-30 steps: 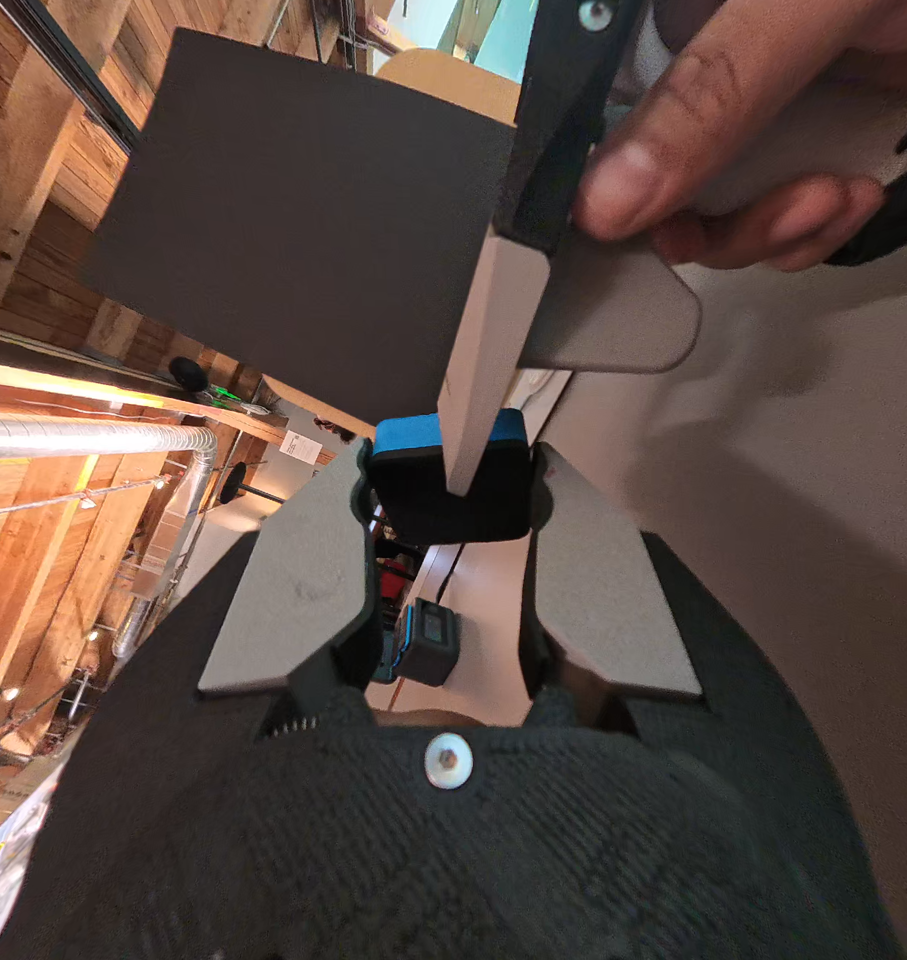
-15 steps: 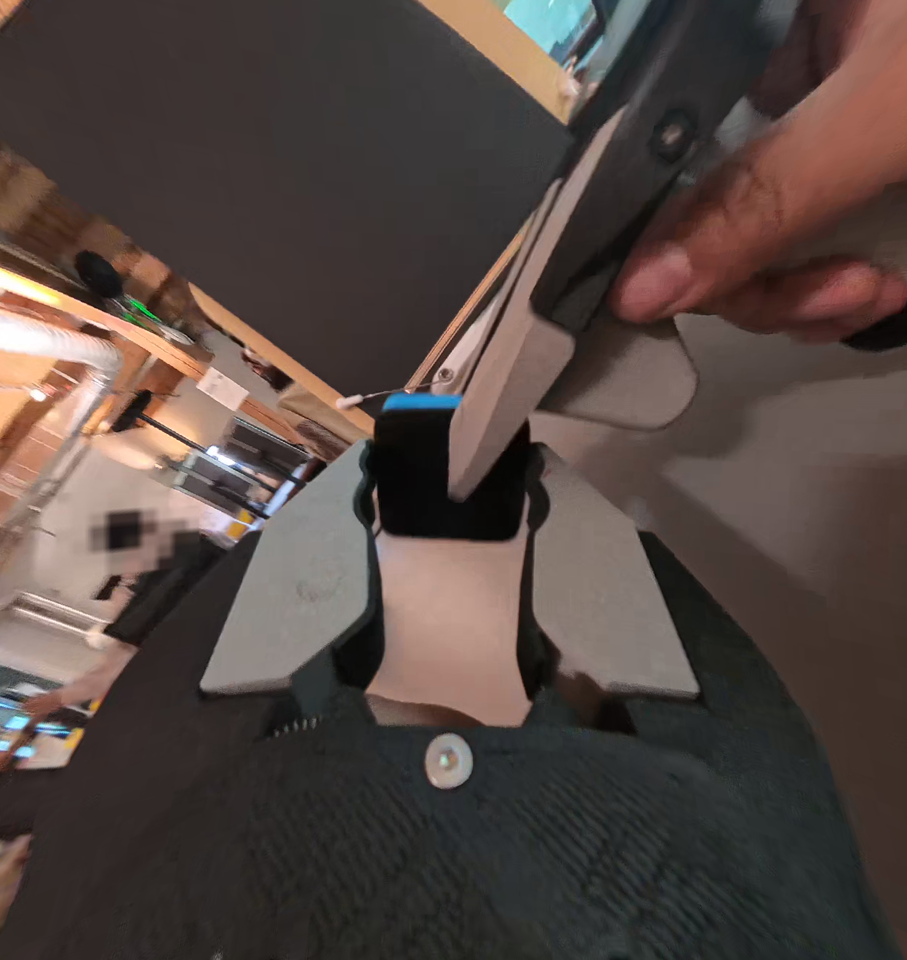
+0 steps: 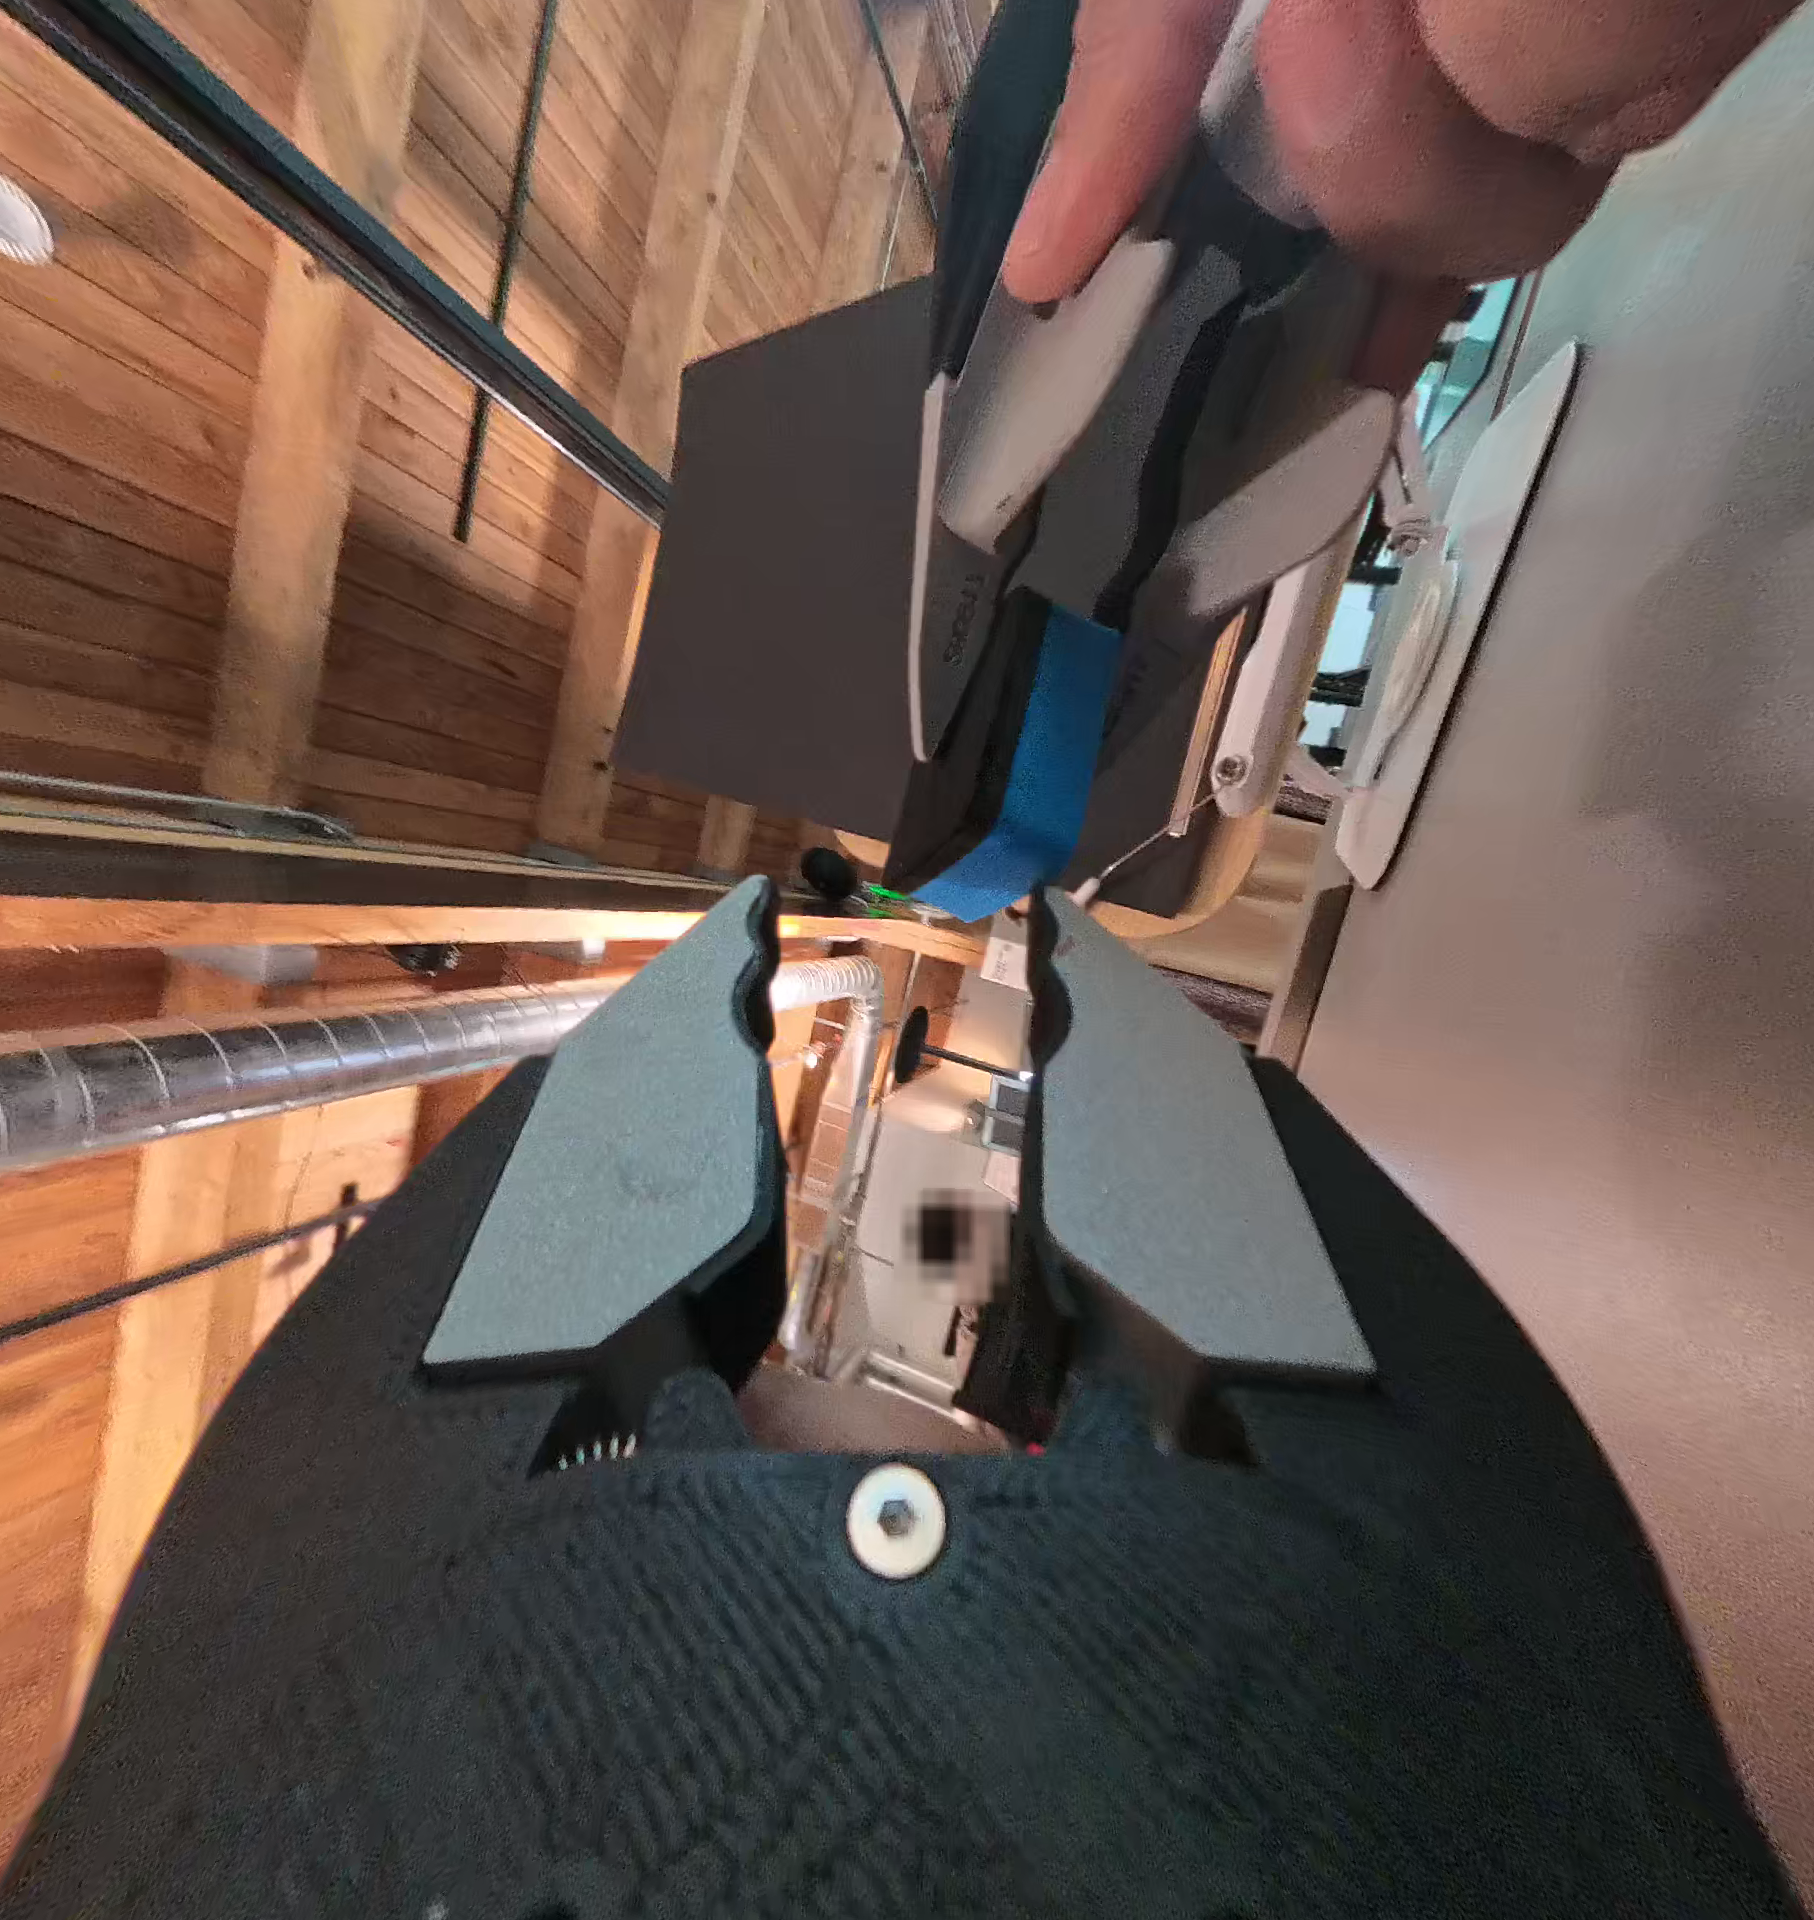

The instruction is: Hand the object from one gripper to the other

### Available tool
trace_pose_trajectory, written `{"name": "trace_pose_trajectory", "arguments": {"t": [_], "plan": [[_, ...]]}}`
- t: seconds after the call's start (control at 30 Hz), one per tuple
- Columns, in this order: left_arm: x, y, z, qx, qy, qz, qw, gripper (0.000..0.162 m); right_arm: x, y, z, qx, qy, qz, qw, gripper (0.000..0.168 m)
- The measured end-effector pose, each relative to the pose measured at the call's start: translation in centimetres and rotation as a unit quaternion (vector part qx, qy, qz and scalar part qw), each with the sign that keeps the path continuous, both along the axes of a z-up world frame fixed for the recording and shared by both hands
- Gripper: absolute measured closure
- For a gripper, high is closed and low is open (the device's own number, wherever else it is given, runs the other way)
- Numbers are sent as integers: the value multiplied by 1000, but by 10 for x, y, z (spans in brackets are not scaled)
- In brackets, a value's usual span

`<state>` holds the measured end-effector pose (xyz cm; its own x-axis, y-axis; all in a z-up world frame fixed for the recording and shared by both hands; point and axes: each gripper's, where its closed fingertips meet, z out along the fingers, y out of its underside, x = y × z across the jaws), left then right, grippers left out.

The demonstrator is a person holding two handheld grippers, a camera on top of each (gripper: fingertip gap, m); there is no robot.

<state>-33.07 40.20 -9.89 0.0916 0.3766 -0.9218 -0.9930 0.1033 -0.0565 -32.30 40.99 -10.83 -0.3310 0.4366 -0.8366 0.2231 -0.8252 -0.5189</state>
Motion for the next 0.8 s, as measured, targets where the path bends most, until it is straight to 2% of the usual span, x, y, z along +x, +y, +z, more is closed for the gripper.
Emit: {"name": "trace_pose_trajectory", "arguments": {"t": [0.07,0.17,0.23,0.3,0.33,0.37,0.47,0.57,0.63,0.7,0.8], "plan": [[2,0,-2,2,12,-3,1000,120,1,0,-1,-32,-2,12,999,150],[8,2,-9,-12,26,-7,1000,116,3,-7,5,-85,14,50,995,150],[14,1,-10,-5,42,-13,999,116,1,-13,2,-93,2,64,994,150],[19,0,-13,-10,50,-22,998,124,-3,-17,-5,-77,-17,66,995,150],[20,-1,-14,-13,49,-24,998,137,-3,-16,-5,-75,-18,66,995,150],[19,0,-16,-23,53,-21,998,138,-2,-16,-7,-69,-21,63,995,150],[17,3,-21,-74,2,-32,997,139,-2,-11,-12,-23,-36,43,998,146],[9,2,-13,-85,-78,-51,992,140,3,1,-3,15,-23,7,1000,141],[-1,1,-6,-100,-164,-77,978,140,7,13,0,41,-20,-23,999,139],[-9,0,-2,-129,-257,-122,950,141,10,23,2,74,-18,-51,996,134],[0,-8,1,-200,-377,-243,871,140,12,24,7,123,-8,-60,991,127]]}}
